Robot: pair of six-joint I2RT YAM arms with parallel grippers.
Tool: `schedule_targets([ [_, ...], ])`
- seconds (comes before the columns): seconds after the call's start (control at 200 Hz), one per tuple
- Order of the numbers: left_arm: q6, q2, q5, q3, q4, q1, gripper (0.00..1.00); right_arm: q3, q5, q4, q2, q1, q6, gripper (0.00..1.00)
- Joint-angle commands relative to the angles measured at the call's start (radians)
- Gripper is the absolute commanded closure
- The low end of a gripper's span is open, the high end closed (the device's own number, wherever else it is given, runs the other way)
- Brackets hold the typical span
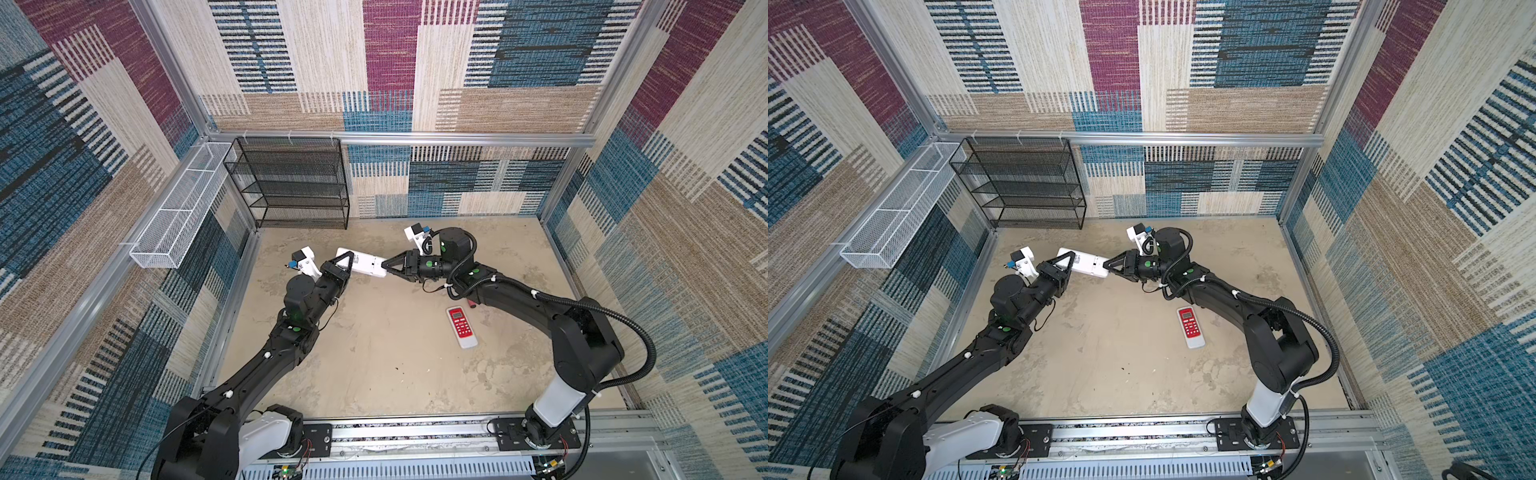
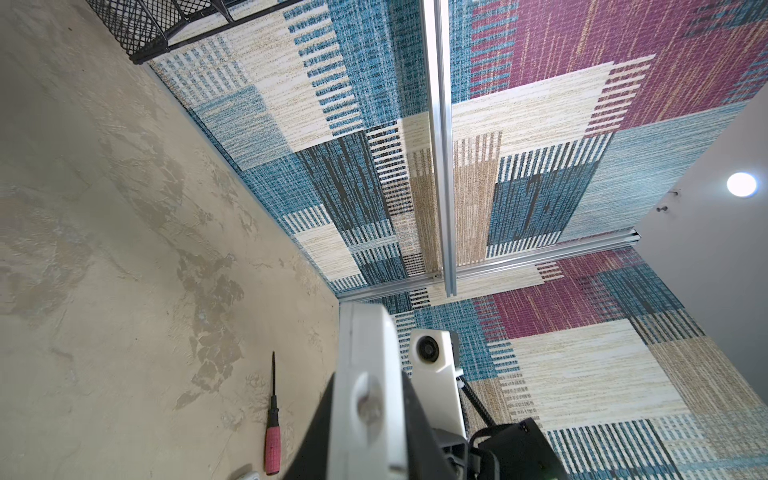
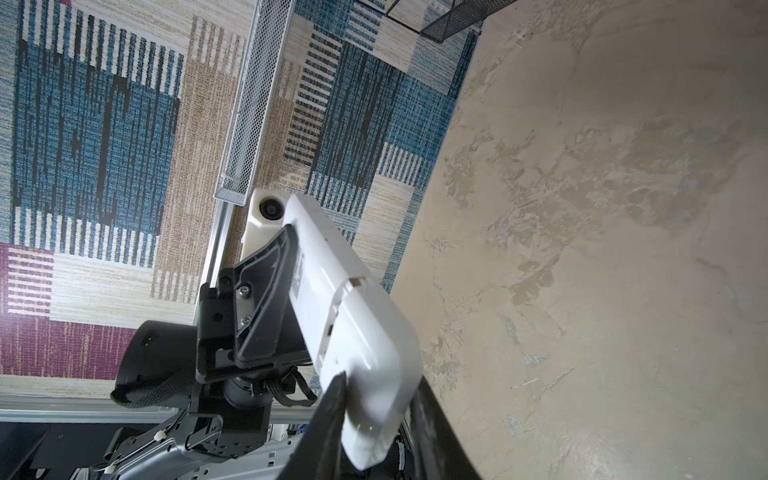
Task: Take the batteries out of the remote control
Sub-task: 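Pull the right gripper away from the left to slide off the battery cover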
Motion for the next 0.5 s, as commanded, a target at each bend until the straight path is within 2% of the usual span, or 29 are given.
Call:
schedule_targets([
  [0.0, 0.005, 0.002, -0.001, 0.011, 0.044, 0.000, 1.00, -0.005, -0.008, -0.003, 0.001, 0.000, -0.007, 0.70],
  [0.496, 0.011, 0.015, -0.003, 0.016, 0.031, 0.000, 1.00, -0.001, -0.017, 0.015, 0.000, 0.000, -0.001, 0.79],
])
